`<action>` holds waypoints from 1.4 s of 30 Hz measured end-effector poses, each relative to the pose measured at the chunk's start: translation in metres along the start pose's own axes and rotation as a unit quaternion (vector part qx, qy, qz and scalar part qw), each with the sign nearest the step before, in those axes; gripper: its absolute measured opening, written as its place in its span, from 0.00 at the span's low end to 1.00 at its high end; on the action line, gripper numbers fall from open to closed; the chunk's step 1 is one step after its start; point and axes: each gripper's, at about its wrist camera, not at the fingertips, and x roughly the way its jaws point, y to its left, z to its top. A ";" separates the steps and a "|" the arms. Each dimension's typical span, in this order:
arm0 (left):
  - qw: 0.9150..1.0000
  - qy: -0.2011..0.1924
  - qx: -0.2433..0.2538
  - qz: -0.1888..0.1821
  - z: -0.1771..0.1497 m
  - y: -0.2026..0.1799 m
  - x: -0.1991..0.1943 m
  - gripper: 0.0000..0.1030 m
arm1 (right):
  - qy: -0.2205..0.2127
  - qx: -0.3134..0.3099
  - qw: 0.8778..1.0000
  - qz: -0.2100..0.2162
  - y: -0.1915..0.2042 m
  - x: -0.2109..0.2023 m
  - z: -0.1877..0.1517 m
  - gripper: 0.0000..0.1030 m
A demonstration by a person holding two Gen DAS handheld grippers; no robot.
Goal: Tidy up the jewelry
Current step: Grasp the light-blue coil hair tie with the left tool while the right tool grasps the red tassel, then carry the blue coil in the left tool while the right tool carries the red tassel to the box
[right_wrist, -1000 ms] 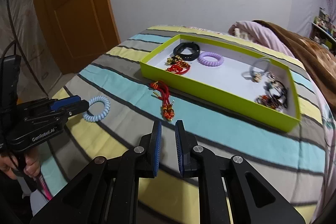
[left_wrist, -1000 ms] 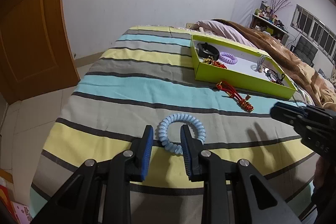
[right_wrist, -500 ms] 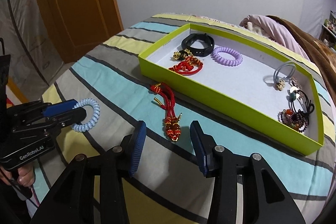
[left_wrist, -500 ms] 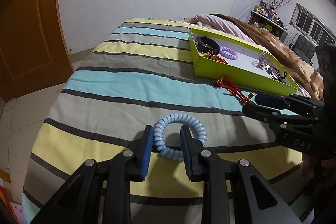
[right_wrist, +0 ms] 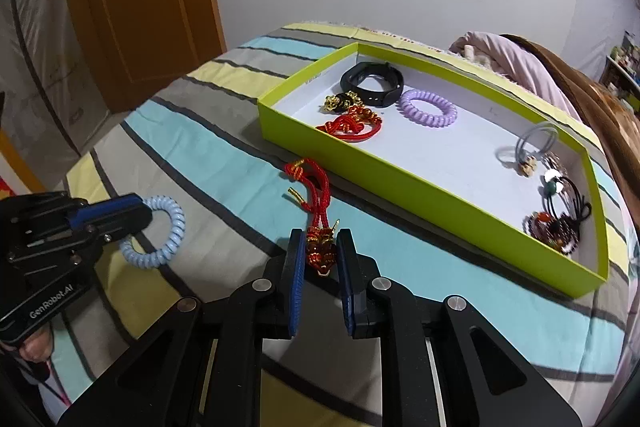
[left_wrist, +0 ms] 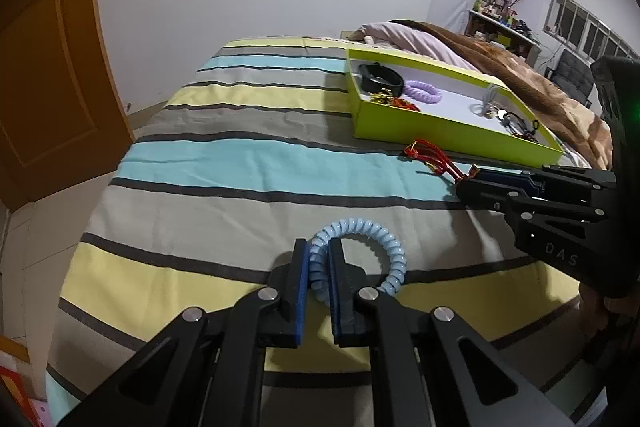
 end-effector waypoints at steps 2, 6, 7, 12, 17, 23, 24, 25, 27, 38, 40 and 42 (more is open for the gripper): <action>1.000 -0.002 0.001 -0.006 -0.002 -0.001 -0.003 0.09 | -0.007 0.006 1.000 0.000 -0.001 -0.009 -0.004 0.16; 1.000 -0.009 0.000 -0.021 -0.005 -0.006 -0.013 0.09 | -0.022 0.018 1.000 -0.003 -0.003 -0.030 -0.014 0.16; 1.000 -0.012 0.002 -0.023 -0.006 -0.008 -0.016 0.09 | -0.027 0.023 0.999 -0.004 -0.004 -0.038 -0.017 0.16; 0.999 -0.030 0.007 -0.032 -0.006 -0.019 -0.034 0.09 | -0.049 0.039 0.998 -0.010 -0.009 -0.067 -0.028 0.16; 0.998 -0.050 0.016 -0.039 -0.003 -0.033 -0.052 0.09 | -0.067 0.056 0.996 -0.016 -0.015 -0.096 -0.041 0.16; 0.996 -0.070 0.029 -0.047 0.002 -0.049 -0.070 0.09 | -0.091 0.076 0.993 -0.029 -0.023 -0.127 -0.053 0.16; 0.996 -0.074 0.031 -0.049 0.004 -0.051 -0.073 0.09 | -0.095 0.079 0.992 -0.032 -0.025 -0.132 -0.054 0.16; 0.995 -0.077 0.032 -0.050 0.005 -0.054 -0.075 0.09 | -0.100 0.082 0.991 -0.034 -0.027 -0.136 -0.055 0.16; 0.995 -0.084 0.034 -0.053 0.008 -0.058 -0.080 0.09 | -0.106 0.085 0.990 -0.038 -0.029 -0.143 -0.057 0.16; 0.992 -0.100 0.043 -0.061 0.023 -0.073 -0.086 0.09 | -0.128 0.090 0.986 -0.047 -0.039 -0.165 -0.058 0.16; 0.992 -0.100 0.046 -0.061 0.027 -0.075 -0.084 0.09 | -0.129 0.092 0.986 -0.047 -0.042 -0.164 -0.056 0.16; 0.992 -0.102 0.049 -0.061 0.030 -0.079 -0.084 0.09 | -0.130 0.093 0.986 -0.048 -0.045 -0.163 -0.054 0.16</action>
